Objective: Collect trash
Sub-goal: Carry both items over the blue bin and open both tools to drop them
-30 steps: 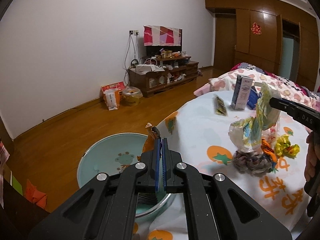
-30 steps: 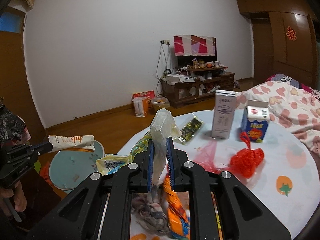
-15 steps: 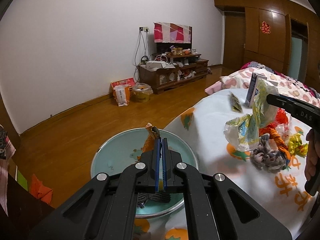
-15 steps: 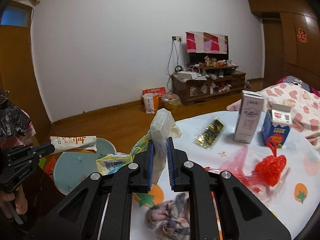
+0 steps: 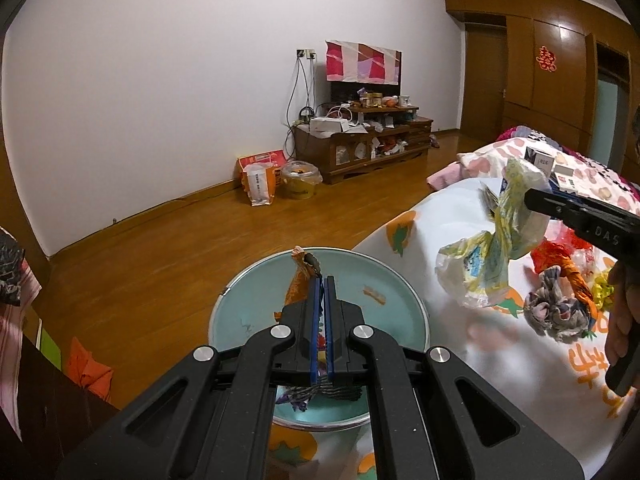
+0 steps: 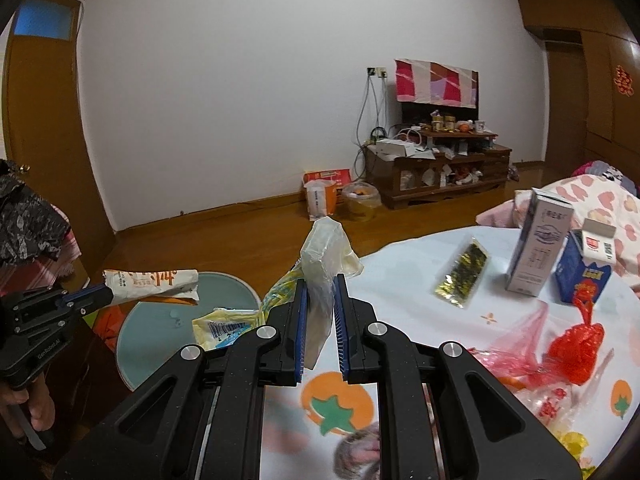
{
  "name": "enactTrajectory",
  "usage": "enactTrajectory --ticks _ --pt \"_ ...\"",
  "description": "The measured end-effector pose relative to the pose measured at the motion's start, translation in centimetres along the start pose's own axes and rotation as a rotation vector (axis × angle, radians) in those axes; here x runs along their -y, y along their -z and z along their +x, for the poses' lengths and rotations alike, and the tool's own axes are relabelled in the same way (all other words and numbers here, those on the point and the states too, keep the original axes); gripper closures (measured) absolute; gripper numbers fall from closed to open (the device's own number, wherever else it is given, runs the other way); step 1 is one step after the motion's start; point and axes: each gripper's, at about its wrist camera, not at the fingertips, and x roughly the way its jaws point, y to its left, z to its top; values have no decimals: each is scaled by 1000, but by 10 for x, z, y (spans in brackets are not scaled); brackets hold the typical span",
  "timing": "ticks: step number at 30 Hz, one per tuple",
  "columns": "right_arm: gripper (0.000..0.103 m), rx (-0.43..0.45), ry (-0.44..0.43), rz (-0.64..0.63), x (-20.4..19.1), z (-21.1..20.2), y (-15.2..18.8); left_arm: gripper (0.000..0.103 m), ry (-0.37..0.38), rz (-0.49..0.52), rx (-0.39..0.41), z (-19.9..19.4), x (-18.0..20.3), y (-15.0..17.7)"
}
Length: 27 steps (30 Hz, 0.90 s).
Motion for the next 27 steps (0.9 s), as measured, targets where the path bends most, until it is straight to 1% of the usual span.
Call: enactTrajectory --ticks 16,27 --pt "89 -16 -48 -47 -29 20 -3 101 -29 -40 16 -6 -18 -4" --pt "89 -28 -71 -65 -41 29 -3 101 -47 -56 14 -4 -27 -4"
